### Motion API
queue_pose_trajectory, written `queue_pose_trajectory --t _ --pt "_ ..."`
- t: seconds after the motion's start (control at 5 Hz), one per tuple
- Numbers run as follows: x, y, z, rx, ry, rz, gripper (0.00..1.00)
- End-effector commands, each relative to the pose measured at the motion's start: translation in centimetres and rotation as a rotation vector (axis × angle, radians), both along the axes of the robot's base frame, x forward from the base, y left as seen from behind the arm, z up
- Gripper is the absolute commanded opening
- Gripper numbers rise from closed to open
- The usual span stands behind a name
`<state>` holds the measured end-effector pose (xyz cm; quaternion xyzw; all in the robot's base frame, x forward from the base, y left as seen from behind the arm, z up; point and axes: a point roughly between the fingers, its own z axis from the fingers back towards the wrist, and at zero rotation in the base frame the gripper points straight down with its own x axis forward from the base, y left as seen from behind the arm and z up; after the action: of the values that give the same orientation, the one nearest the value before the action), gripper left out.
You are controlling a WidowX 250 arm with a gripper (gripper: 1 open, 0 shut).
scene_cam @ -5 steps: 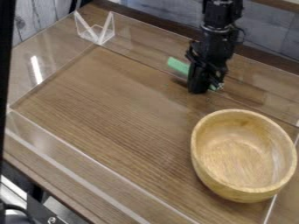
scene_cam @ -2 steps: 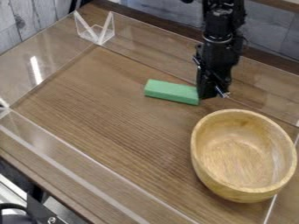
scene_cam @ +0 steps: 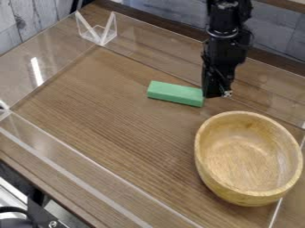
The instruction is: Put green object into wooden bowl
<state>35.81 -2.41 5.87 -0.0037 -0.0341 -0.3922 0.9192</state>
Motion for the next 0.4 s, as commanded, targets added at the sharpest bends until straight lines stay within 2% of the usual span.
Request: queue_pose_trajectory --t 0.0,0.2 --pt "1.71 0.66 3.99 -0.002 -0.104 -0.036 0.00" --pt "2.05 0.97 3.96 -0.011 -0.099 -0.084 0.00"
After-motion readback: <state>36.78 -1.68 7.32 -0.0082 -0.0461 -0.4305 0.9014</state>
